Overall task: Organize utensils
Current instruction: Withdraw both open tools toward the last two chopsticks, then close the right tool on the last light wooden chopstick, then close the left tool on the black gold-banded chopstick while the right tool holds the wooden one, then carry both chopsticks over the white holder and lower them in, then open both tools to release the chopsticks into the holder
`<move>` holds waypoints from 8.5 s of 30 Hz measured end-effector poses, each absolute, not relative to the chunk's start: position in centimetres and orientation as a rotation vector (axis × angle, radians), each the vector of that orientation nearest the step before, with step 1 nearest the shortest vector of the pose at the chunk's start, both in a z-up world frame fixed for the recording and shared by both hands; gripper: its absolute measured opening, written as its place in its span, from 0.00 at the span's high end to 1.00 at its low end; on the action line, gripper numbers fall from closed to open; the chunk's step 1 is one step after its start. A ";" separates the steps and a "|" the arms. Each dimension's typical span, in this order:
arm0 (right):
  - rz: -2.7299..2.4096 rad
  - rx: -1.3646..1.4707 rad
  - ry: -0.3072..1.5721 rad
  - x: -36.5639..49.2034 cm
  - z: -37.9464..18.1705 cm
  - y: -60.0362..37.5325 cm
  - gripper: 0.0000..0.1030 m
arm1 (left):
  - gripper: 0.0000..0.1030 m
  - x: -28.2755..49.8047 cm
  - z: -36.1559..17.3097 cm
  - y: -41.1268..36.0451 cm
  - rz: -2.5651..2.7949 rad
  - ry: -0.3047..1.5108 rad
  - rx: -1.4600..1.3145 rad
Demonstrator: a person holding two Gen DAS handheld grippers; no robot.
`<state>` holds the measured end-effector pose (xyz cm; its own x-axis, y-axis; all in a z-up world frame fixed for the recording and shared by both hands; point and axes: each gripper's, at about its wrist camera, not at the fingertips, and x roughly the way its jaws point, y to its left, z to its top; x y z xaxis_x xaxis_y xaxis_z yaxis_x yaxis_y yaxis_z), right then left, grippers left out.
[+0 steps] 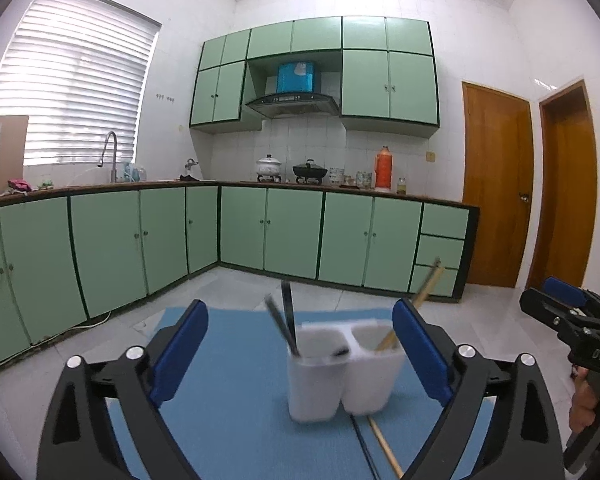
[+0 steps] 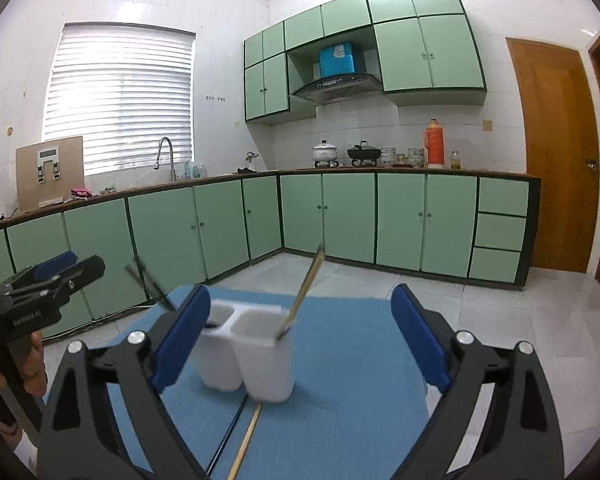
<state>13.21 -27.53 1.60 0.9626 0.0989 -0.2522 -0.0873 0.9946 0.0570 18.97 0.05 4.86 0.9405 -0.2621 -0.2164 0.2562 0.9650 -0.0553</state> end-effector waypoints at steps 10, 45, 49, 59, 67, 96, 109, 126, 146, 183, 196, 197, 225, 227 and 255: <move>0.058 0.062 0.328 8.1 -4.2 -25.4 0.12 | 0.09 13.1 -1.5 -0.2 -0.230 0.288 0.019; -0.040 -0.009 0.426 1.7 -17.9 -17.4 0.72 | 0.09 6.5 -10.7 2.4 -0.128 0.385 0.055; -0.042 -0.003 0.429 1.9 -18.3 -16.9 0.78 | 0.09 6.6 -10.8 2.4 -0.130 0.389 0.053; -0.073 -0.022 0.395 2.2 -18.7 -15.8 0.94 | 0.09 6.7 -11.0 2.3 -0.134 0.397 0.039; -0.100 -0.013 0.385 2.0 -18.2 -16.3 0.94 | 0.09 6.4 -11.0 2.0 -0.139 0.399 0.033; -0.201 0.160 0.320 -2.1 -16.6 -25.2 0.94 | 0.75 7.1 -14.1 -9.1 -0.279 0.520 0.049; -0.196 0.156 0.300 -3.2 -16.5 -25.1 0.94 | 0.92 6.7 -13.7 -9.5 -0.229 0.524 0.050; -0.123 0.087 0.208 -3.7 -11.9 -24.7 0.94 | 0.94 2.3 -6.0 -5.2 -0.215 0.316 0.040; 0.086 0.218 0.298 3.4 0.8 -26.2 0.94 | 0.94 5.8 3.4 -2.1 -0.299 0.241 -0.039; 0.150 0.014 0.206 19.6 17.0 -23.3 0.94 | 0.94 20.9 17.6 -4.1 -0.314 -0.055 -0.069; 0.134 -0.003 0.293 26.7 11.8 -22.2 0.94 | 0.94 29.9 13.7 -5.7 -0.248 0.007 -0.027; 0.132 -0.003 0.297 27.0 11.6 -22.1 0.94 | 0.94 30.2 13.3 -5.7 -0.246 0.013 -0.026; 0.135 0.043 0.458 30.2 2.3 -21.1 0.93 | 0.60 33.4 4.7 -3.8 -0.247 0.212 -0.039; 0.131 0.043 0.451 29.8 2.2 -21.2 0.90 | 0.55 33.1 4.8 -3.5 -0.246 0.212 -0.050; 0.118 0.060 0.195 17.6 6.5 -23.6 0.23 | 0.17 21.6 9.5 2.1 -0.221 0.090 -0.141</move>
